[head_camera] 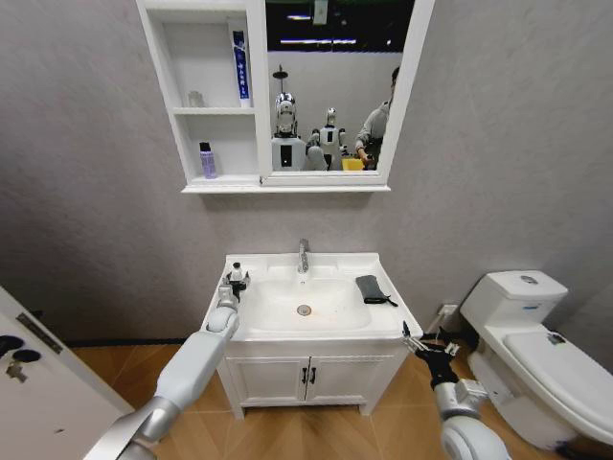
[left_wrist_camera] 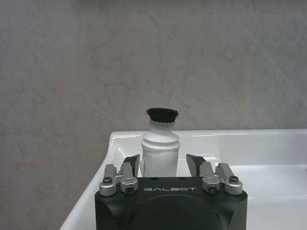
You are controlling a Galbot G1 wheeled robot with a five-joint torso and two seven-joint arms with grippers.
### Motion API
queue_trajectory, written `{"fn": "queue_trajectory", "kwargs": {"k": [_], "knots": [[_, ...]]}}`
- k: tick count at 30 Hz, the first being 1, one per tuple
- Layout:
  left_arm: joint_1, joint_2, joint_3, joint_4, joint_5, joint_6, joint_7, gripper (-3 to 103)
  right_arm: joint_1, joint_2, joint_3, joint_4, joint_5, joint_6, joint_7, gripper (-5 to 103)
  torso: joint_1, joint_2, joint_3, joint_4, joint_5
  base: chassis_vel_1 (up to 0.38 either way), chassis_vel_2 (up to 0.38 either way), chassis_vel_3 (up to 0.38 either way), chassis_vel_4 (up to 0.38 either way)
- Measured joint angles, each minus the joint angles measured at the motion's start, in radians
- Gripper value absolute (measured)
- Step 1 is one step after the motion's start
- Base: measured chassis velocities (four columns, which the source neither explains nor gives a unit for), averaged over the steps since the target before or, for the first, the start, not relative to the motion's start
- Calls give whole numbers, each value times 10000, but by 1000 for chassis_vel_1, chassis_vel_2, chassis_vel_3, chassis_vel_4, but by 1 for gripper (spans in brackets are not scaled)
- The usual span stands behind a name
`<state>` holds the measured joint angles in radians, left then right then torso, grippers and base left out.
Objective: Move facial cleanser and shampoo from washbasin to cabinet, then wipe washbasin with towel.
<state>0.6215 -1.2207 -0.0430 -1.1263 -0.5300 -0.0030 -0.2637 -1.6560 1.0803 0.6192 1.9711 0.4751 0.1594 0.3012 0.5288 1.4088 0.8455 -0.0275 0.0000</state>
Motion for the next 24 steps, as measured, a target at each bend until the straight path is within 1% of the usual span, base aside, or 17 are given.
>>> {"fn": "queue_trajectory", "kwargs": {"k": [1,2,5,6,7,10,15,16,17,18,19,20,21,22,23,24], "knots": [[15,12,2,-21,-18,12,14,53,19,-10,-15,-6,4,-1,6,100,0,0,0,-1,0,0,0,0,0],[15,12,2,-21,-18,12,14,53,19,-10,-15,-6,4,-1,6,100,0,0,0,-1,0,0,0,0,0],[52,69,5,-55,-33,33,54,36,35,-59,-19,-18,24,-6,14,100,0,0,0,-1,0,0,0,0,0],[52,69,5,-55,-33,33,54,36,35,-59,-19,-18,24,-6,14,100,0,0,0,-1,0,0,0,0,0],[64,95,5,-81,-37,42,54,34,35,-75,-15,-23,32,-5,13,100,0,0,0,-1,0,0,0,0,0],[83,145,4,-143,-80,74,55,32,37,-88,-10,-28,45,-6,14,100,0,0,0,-1,-1,0,0,0,0],[85,416,67,-560,-321,342,-35,32,49,-72,-14,-7,51,-8,14,100,0,0,1,-1,-1,0,0,0,0],[93,663,145,-1023,-523,593,-148,32,52,-62,-15,28,84,-27,21,100,0,0,1,-1,-2,0,0,0,0],[93,663,145,-1023,-523,593,-148,32,52,-62,-15,28,84,-27,21,100,0,0,1,-1,-2,0,0,0,0],[112,940,226,-1593,-830,919,-273,32,52,-47,-13,74,131,-55,41,100,0,0,0,-2,-1,0,0,0,0],[112,1113,270,-1938,-1023,1102,-381,32,48,-41,-12,104,154,-71,45,100,0,0,1,-1,-2,0,0,0,0],[112,1113,270,-1938,-1023,1102,-381,32,48,-41,-12,104,154,-71,45,100,0,0,1,-1,-2,0,0,0,0],[68,1512,361,-2707,-1408,1438,-550,32,42,-36,1,120,170,-86,49,100,0,0,0,0,-3,0,0,0,0],[-49,2013,450,-3503,-1836,1781,-778,32,33,-34,12,126,171,-95,50,100,0,1,-1,-5,0,0,0,0,0],[-49,2013,450,-3503,-1836,1781,-778,32,33,-34,12,126,171,-95,50,100,0,1,-1,-5,0,0,0,0,0],[-137,2437,472,-4078,-2234,2040,-978,32,27,-33,12,129,171,-104,51,100,0,2,-1,-6,0,0,0,0,0]]}}
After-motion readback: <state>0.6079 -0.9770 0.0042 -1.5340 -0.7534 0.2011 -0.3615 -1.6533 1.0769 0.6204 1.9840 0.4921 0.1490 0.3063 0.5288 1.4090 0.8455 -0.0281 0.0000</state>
